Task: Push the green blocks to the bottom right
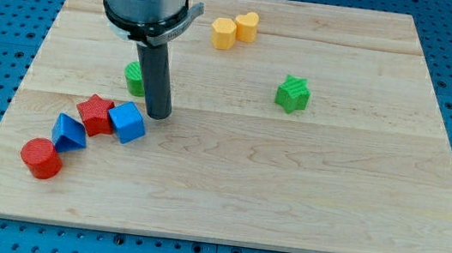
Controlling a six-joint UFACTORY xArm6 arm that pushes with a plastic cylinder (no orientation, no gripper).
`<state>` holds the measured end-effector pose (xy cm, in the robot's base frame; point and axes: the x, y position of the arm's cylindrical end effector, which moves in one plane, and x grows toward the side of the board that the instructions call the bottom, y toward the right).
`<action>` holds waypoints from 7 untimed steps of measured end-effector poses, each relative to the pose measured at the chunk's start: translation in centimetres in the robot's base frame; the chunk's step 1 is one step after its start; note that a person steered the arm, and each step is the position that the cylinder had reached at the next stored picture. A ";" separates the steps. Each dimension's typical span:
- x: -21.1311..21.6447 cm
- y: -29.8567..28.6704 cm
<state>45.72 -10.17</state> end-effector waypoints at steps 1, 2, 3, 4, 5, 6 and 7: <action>-3.9 -3.9; -6.6 -5.6; -7.3 -11.9; -9.0 -11.5; -7.8 -4.2; -7.4 4.4; -9.9 -2.4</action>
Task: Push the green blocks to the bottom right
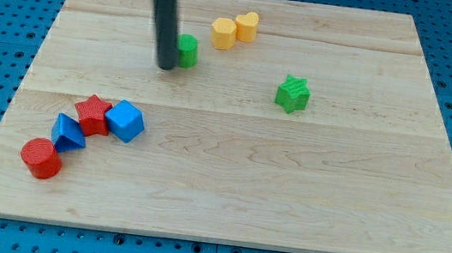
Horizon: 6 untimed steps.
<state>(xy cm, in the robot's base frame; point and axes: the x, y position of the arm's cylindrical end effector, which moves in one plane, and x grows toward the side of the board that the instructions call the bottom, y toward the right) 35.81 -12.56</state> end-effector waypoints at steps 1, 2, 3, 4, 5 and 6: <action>-2.7 2.8; -2.7 8.1; 0.5 15.6; 0.5 17.2; 2.2 19.5; 9.4 23.2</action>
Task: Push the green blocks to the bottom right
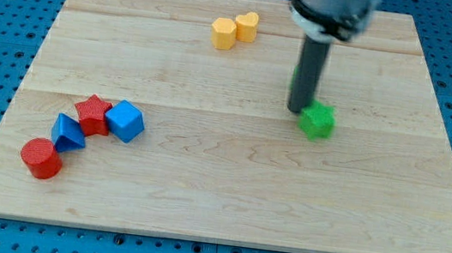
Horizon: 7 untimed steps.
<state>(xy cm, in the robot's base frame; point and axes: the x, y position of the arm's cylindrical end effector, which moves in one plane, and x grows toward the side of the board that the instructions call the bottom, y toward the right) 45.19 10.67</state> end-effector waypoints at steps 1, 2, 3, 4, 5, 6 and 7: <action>5.8 1.7; 8.6 2.6; 4.6 -0.4; 2.7 -1.4; 2.7 1.1; 4.7 7.0; 6.2 7.3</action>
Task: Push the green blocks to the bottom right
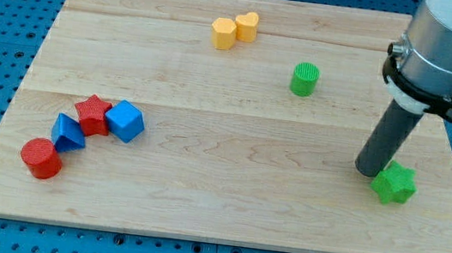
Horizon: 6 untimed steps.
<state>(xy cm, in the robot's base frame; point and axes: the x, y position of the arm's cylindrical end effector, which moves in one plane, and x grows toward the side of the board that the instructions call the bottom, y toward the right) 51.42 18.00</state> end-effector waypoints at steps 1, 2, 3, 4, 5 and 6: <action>1.7 1.8; -4.7 1.4; -13.4 1.2; -17.3 -2.8; -17.4 -7.8; -15.7 -10.5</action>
<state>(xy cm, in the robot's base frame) 35.71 7.54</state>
